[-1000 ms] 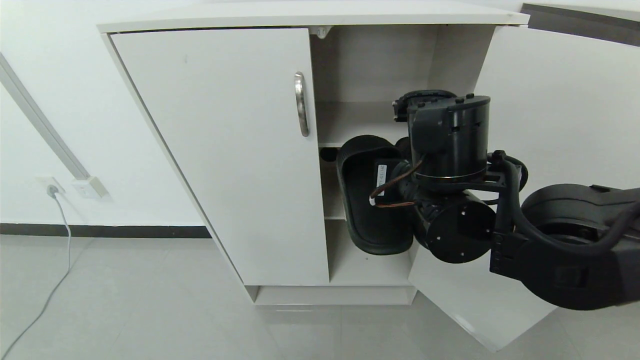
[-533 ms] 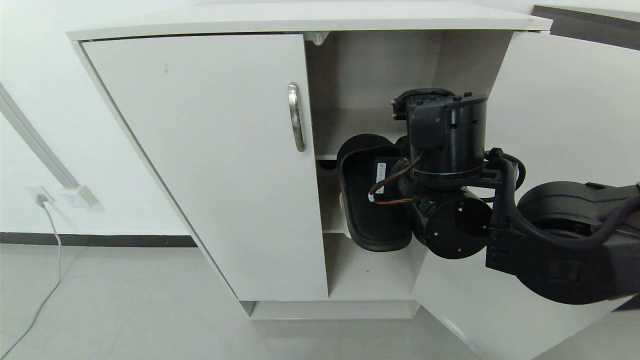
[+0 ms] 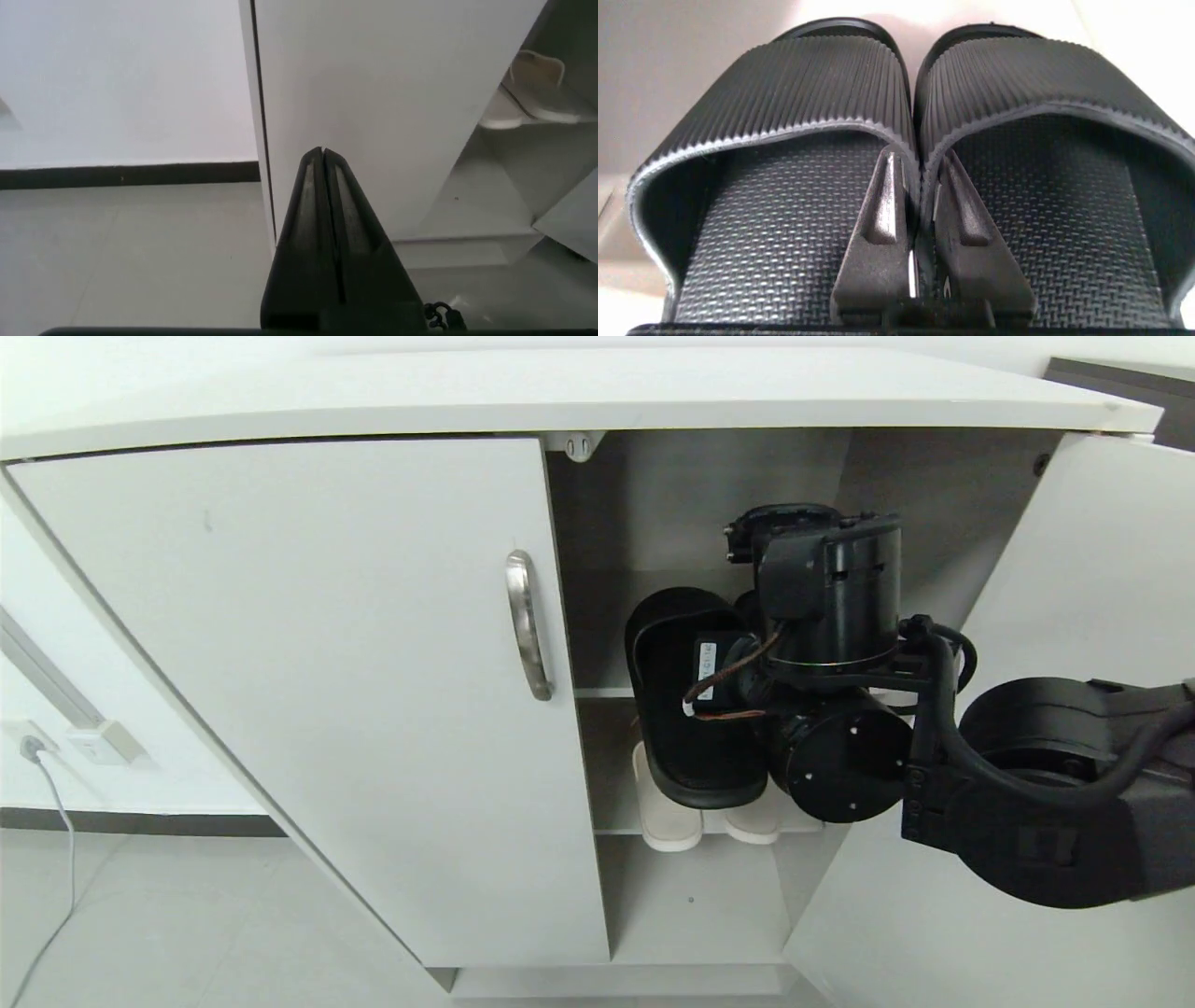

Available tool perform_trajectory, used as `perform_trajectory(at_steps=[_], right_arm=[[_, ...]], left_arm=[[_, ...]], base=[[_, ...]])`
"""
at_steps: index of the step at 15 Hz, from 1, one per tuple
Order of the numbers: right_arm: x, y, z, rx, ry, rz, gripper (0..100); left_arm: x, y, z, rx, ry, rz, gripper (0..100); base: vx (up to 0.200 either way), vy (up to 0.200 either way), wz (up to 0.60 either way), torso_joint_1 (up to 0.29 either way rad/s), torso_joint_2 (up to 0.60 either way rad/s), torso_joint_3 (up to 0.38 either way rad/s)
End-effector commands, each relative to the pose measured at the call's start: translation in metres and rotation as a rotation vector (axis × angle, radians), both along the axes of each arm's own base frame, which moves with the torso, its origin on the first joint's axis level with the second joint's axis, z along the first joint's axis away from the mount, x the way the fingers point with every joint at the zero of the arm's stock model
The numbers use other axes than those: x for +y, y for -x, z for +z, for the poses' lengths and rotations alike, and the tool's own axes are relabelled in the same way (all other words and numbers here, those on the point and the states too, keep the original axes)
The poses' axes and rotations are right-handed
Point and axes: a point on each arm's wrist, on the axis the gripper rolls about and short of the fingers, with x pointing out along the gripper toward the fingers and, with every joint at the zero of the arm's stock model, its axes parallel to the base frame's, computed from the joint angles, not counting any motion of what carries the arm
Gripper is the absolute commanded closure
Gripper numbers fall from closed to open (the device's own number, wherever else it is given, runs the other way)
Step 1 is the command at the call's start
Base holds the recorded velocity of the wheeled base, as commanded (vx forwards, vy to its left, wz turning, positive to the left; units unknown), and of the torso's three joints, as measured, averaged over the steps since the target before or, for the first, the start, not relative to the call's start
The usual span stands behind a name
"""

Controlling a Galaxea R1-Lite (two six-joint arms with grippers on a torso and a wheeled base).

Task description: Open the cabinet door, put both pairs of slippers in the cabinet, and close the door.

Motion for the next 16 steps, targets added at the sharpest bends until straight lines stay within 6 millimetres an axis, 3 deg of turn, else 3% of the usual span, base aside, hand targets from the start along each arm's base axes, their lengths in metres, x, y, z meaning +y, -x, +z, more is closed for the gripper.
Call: perform_trajectory(at_steps=[1,7,16], right_arm=[[0.001,-0.003,0.0,-0.001,-0.001,-0.004,100],[0.002,-0.004,-0.001,-0.001,-0.001,-0.002,100],[0.007,-0.049,0.003,-0.016,-0.023,-0.07,100]], left_arm=[[0.0,0.0,0.0,0.001,0.0,0.0,100],[0.0,0.0,0.0,0.001,0.0,0.0,100],[0.0,0.0,0.0,0.001,0.0,0.0,100]], base=[[0.0,0.0,0.0,0.0,0.0,0.0],[0.0,0.0,0.0,0.0,0.0,0.0],[0.0,0.0,0.0,0.0,0.0,0.0]])
